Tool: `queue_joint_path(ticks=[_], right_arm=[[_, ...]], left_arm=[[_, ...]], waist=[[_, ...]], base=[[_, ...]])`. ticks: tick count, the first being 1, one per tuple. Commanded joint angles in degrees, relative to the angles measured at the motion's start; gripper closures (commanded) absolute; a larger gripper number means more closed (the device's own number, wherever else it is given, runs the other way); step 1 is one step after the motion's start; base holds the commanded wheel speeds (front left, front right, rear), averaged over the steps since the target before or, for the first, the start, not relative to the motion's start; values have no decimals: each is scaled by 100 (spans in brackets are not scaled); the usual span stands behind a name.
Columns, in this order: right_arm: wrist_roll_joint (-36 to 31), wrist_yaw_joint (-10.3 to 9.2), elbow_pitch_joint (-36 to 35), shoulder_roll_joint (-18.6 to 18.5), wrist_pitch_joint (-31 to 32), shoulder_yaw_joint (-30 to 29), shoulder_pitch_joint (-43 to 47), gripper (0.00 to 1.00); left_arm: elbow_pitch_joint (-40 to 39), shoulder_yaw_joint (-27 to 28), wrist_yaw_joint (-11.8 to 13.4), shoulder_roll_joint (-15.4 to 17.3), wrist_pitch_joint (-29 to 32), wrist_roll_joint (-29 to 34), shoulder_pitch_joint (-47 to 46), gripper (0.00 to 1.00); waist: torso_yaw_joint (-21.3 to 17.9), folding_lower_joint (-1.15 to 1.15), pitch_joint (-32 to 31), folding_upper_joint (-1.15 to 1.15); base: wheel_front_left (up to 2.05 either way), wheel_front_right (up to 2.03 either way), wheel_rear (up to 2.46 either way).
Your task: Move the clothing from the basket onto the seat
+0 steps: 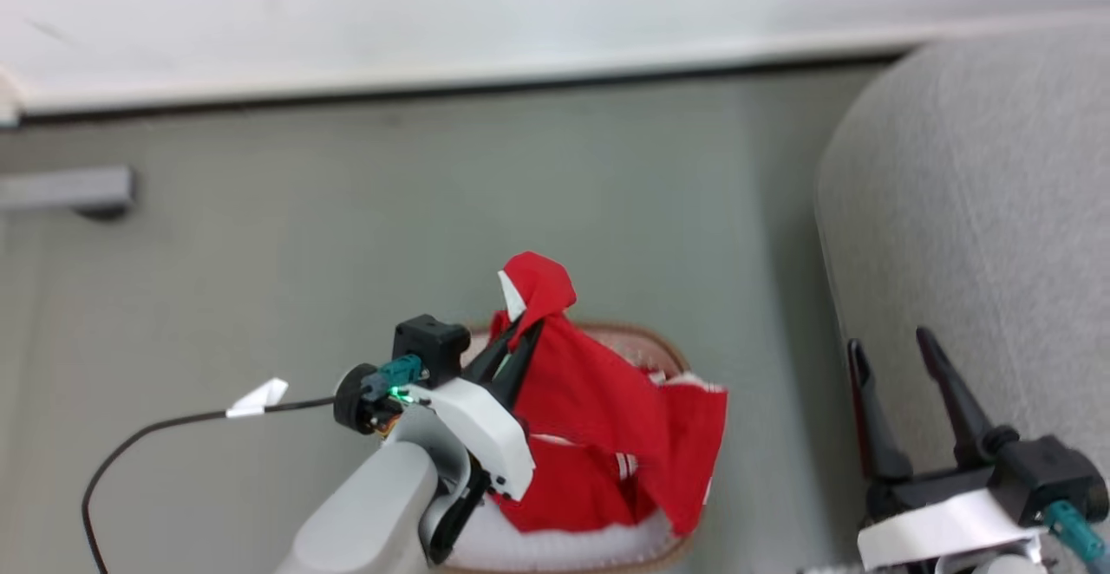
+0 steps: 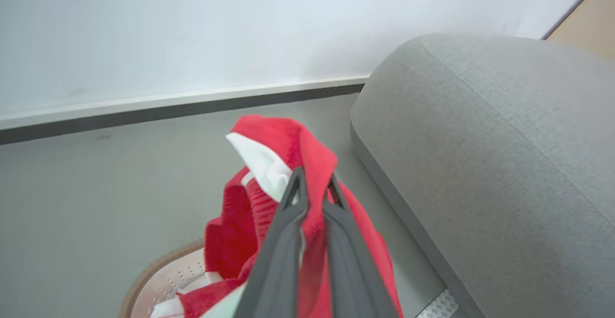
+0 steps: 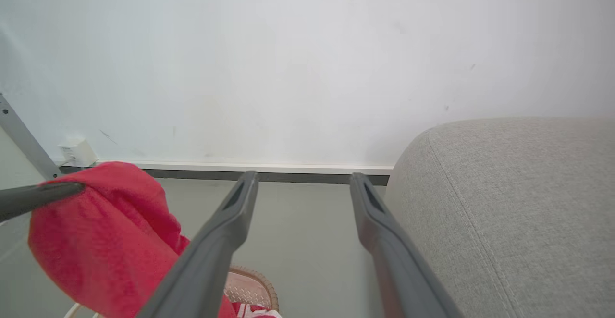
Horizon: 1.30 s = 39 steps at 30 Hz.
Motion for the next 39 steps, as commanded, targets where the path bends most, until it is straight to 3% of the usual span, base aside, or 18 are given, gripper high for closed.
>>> queue_joint_path(ticks=[1,9,17,29,39], right_arm=[[46,-12,51,-14,2,35,153,0],[52,-12,209,10,2,311,512,0],[1,-12,-201,-412,3,1121,538,0],[576,-12,-855,-1785,358,3031,-527,0],[1417,-12,-622,-2125,922,4062,-1817,0]], left_arm=[[-220,10,56,82,54,-55,158,100],[-2131,146,483,572,788,-192,504,100],[-3776,381,905,1071,1643,-337,606,100],[-4749,255,1080,1207,2225,-375,613,100],[-5074,-49,1031,1078,2429,-382,621,100]], waist=[[255,2,-753,0],[275,2,-1520,0],[229,2,-1914,0],[317,2,-2095,0],[446,2,-2127,0]], base=[[0,0,0],[0,0,0],[0,0,0],[0,0,0],[0,0,0]])
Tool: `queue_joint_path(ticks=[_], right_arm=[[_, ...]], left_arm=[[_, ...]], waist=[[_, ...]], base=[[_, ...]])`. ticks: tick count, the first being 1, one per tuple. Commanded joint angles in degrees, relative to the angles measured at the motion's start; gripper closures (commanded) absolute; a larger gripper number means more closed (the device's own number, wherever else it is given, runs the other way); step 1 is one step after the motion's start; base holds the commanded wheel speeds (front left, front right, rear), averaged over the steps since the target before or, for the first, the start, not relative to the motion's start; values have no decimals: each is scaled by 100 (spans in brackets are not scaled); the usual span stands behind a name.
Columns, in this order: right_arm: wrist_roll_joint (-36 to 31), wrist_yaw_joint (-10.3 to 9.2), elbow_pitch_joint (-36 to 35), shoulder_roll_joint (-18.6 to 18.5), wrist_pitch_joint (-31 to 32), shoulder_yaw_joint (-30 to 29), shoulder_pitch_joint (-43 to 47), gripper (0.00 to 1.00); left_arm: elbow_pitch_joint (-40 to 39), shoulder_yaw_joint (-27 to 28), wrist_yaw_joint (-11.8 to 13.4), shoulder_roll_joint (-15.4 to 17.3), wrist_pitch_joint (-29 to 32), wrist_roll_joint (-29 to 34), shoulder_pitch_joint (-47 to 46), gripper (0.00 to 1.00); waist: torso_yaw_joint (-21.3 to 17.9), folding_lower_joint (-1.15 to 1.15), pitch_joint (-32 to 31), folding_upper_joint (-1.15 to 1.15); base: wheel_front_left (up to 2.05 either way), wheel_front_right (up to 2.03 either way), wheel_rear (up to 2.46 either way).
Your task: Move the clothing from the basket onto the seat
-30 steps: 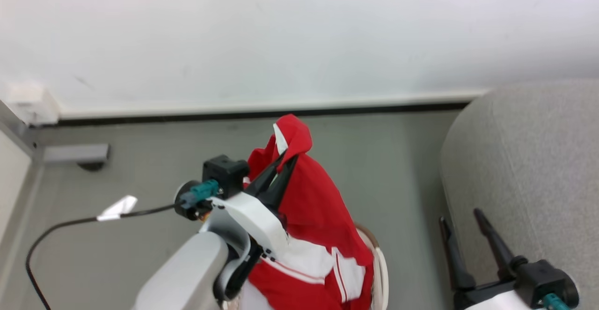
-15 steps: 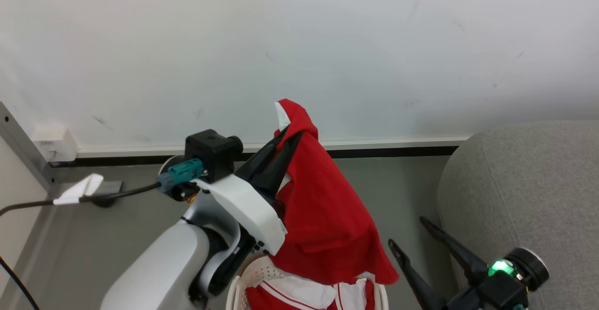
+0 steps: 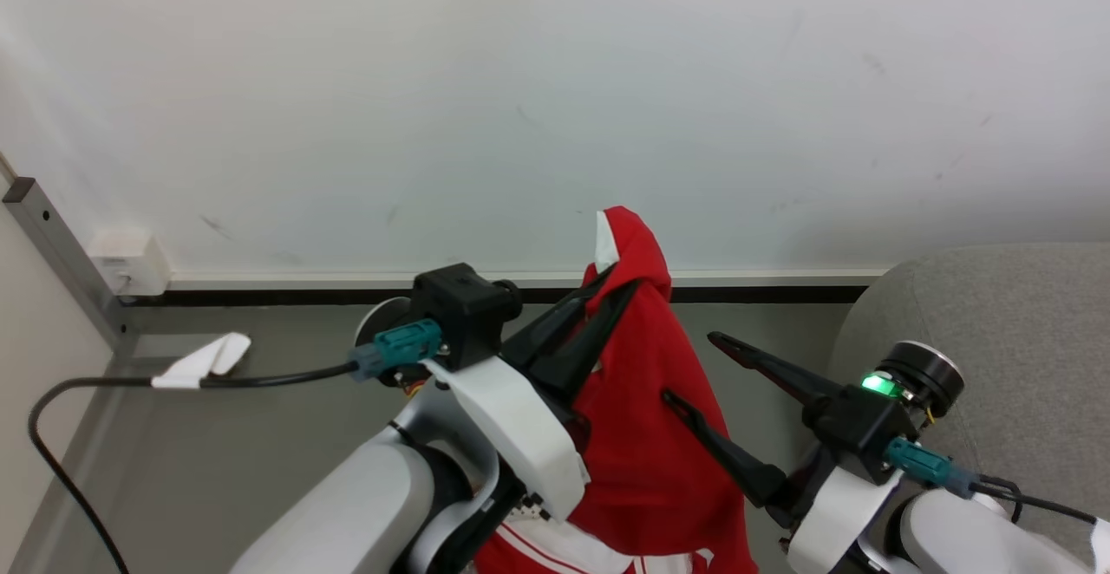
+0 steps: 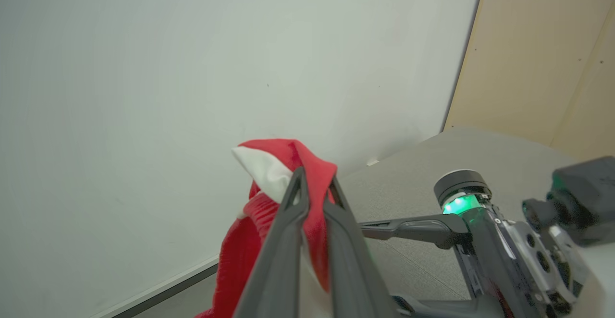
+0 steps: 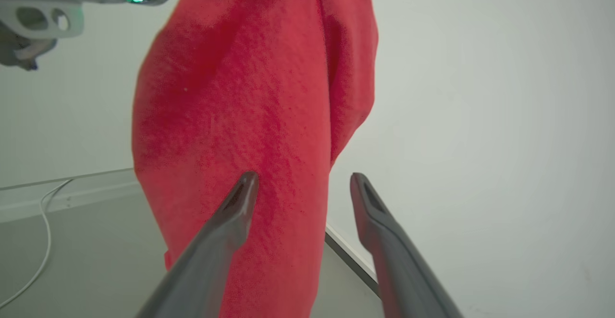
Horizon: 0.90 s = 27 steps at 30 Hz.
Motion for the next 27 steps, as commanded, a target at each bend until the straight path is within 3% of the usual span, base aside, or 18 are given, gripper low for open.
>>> queue_joint_path(ticks=[1,5,10,12,17,23,24,25,26,27], right_arm=[[95,-12,79,-2,46,84,-127,0],[472,-12,558,100,102,735,-679,0],[1536,-13,1126,300,72,1714,-1153,0],[1815,-13,1340,383,-93,1994,-1283,100],[2519,-13,1559,413,-631,2367,-1485,100],[3013,-13,1508,298,-912,2327,-1644,100],[3090,-12,1464,263,-910,2299,-1661,100],[3184,-12,1410,228,-929,2262,-1673,100],[3300,-13,1344,194,-938,2218,-1677,100],[3374,-13,1282,151,-946,2162,-1676,100]], left_arm=[[-30,-6,1,-16,13,-43,55,100],[-60,-122,-59,-115,38,-99,32,100],[11,-183,-111,-204,10,-166,-3,100],[56,-187,-124,-242,-16,-179,-14,100],[242,-106,-43,-174,-90,-153,34,100],[547,44,68,-63,-305,-81,126,100],[594,53,68,-51,-352,-64,136,89],[649,61,72,-58,-410,-61,158,62],[707,61,75,-66,-470,-53,184,24],[762,61,77,-73,-533,-34,202,0]], waist=[[15,1,0,-1],[91,1,2,-1],[164,1,0,-1],[215,1,-3,-1],[263,1,-4,-1],[200,1,20,-1],[181,1,25,-1],[166,1,27,-1],[153,1,23,-1],[141,1,22,-1]], base=[[0,0,0],[0,0,0],[0,0,0],[0,0,0],[0,0,0],[0,0,0],[0,0,0],[0,0,0],[0,0,0],[0,0,0]])
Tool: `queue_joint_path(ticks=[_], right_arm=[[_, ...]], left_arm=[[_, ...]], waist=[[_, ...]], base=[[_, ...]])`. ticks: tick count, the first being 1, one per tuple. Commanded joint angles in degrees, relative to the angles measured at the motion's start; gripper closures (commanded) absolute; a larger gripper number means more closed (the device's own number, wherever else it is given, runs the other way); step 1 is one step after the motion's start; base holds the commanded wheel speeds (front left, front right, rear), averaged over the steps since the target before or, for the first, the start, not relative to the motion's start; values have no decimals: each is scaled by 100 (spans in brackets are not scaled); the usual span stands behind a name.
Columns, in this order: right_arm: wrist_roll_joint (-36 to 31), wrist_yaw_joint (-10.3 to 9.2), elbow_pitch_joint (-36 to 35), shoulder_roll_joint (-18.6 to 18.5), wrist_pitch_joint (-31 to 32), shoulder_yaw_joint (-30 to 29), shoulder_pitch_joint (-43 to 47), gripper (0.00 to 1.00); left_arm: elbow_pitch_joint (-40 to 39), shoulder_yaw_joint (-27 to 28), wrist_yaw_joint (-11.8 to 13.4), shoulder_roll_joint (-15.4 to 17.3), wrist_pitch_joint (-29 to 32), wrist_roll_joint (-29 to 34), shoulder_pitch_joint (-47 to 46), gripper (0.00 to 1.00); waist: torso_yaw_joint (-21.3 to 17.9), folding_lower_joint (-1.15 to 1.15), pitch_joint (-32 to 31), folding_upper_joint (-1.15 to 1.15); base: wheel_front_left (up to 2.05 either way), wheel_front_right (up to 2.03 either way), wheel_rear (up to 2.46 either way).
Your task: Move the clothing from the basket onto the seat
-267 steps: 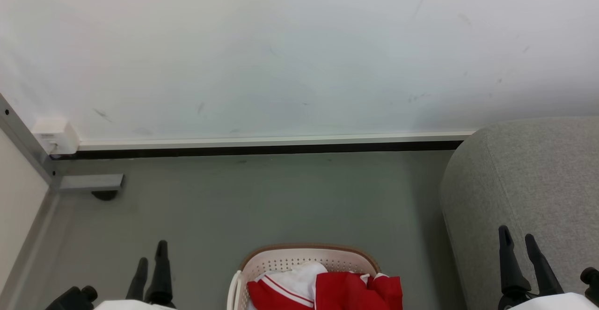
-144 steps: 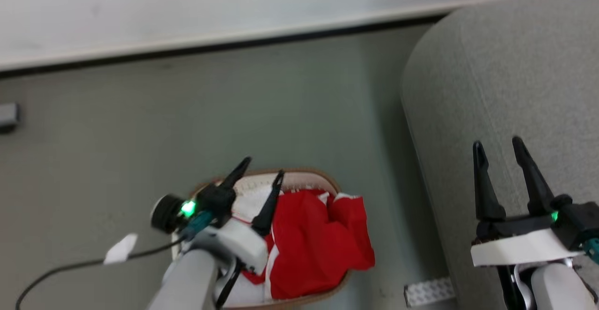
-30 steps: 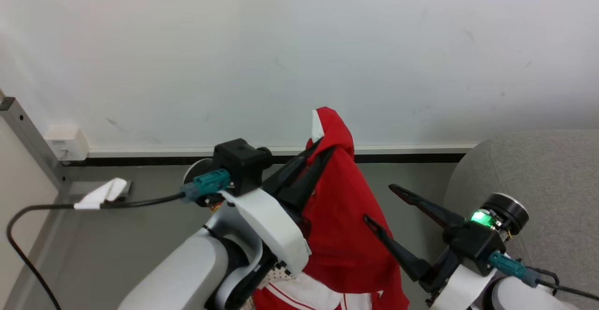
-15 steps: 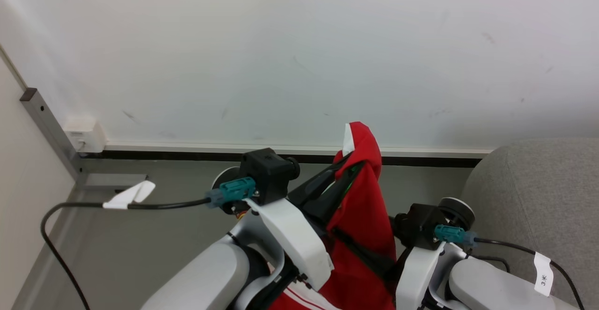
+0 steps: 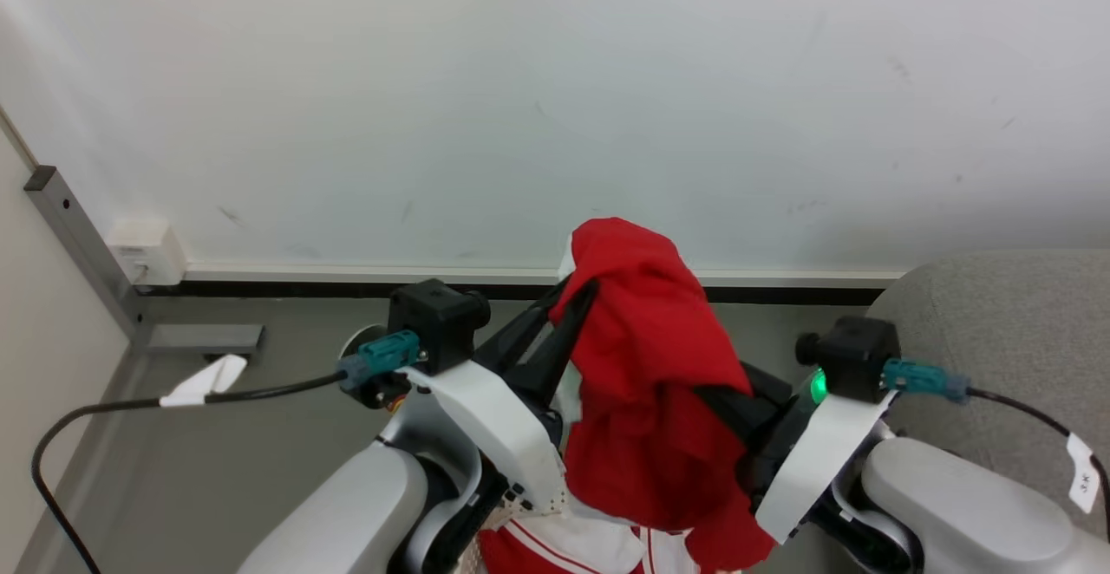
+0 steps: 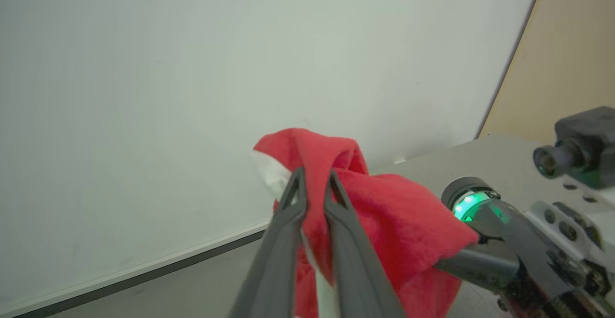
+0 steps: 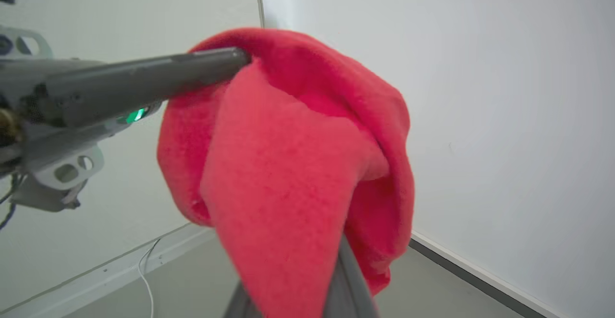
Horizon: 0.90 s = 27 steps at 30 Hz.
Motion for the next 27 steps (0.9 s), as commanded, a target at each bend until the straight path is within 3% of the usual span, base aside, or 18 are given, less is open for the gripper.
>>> queue_joint_path(ticks=[1,14,27], right_arm=[[72,-14,-59,-83,-45,-74,-82,100],[189,-13,-389,-613,-43,-1089,222,100],[22,-13,-531,-971,-43,-1500,420,100]], left_arm=[[57,7,11,9,-89,83,93,0],[565,-235,-55,-158,-516,124,371,0],[605,-410,-110,-308,-768,222,336,0]], waist=[[-19,-1,0,0],[-529,-1,56,0],[-1751,-1,341,0]], base=[[0,0,0],[0,0,0],[0,0,0]])
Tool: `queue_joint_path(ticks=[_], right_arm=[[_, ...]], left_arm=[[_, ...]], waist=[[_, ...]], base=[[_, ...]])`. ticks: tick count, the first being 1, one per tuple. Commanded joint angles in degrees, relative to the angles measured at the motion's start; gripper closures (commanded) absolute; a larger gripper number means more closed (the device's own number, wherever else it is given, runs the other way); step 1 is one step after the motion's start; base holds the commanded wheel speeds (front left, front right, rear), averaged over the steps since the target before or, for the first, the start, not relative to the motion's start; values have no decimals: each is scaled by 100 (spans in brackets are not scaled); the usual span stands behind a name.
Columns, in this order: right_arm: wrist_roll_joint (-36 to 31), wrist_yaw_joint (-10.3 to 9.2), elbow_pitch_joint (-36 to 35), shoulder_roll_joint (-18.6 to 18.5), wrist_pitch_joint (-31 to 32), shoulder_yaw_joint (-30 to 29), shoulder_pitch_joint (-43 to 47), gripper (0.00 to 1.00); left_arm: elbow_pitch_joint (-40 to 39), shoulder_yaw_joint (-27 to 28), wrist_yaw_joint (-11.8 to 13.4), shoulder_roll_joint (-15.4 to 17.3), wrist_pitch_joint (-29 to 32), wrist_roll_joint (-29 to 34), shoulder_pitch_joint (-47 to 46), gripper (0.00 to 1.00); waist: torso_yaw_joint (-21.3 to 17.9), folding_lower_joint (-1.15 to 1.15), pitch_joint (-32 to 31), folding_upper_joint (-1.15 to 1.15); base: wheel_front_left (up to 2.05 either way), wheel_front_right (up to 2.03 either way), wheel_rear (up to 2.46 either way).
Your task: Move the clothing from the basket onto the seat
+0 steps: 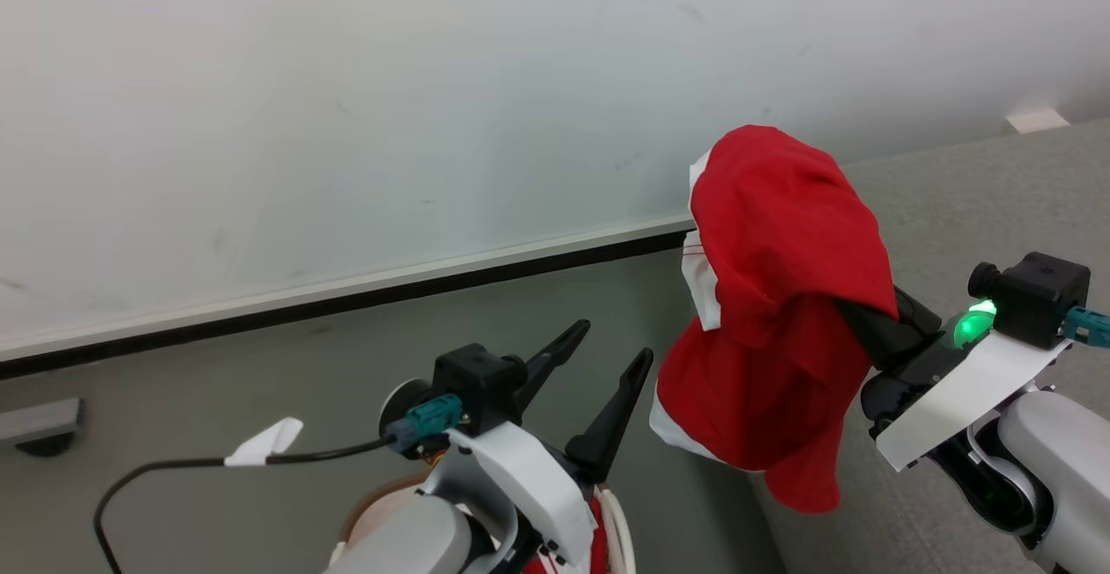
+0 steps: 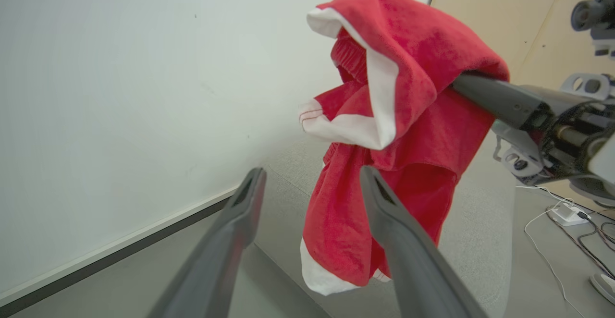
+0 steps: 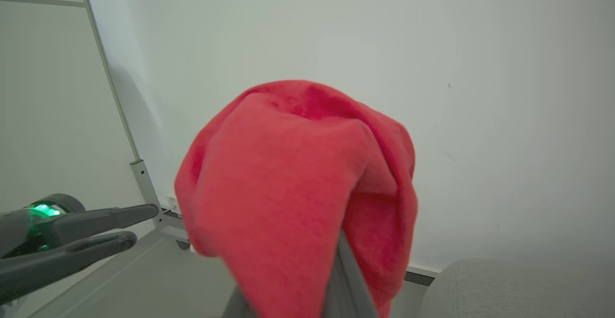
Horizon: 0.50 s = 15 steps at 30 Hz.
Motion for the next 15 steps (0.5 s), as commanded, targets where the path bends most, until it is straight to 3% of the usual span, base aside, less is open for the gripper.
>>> queue_joint_path(ticks=[1,8,15], right_arm=[[-46,-12,-38,-50,-20,-30,51,100],[-158,-12,-37,-134,-20,-301,39,100],[-539,-13,373,-219,-21,-1232,-291,100]], left_arm=[[13,-2,-4,-3,-47,61,9,0],[19,-133,-88,-72,-48,135,-177,0],[-56,-239,-202,-73,111,346,-725,0]], waist=[[-389,0,155,0],[-863,0,533,0],[-754,0,1548,0]], base=[[0,0,0],[0,0,0],[0,0,0]])
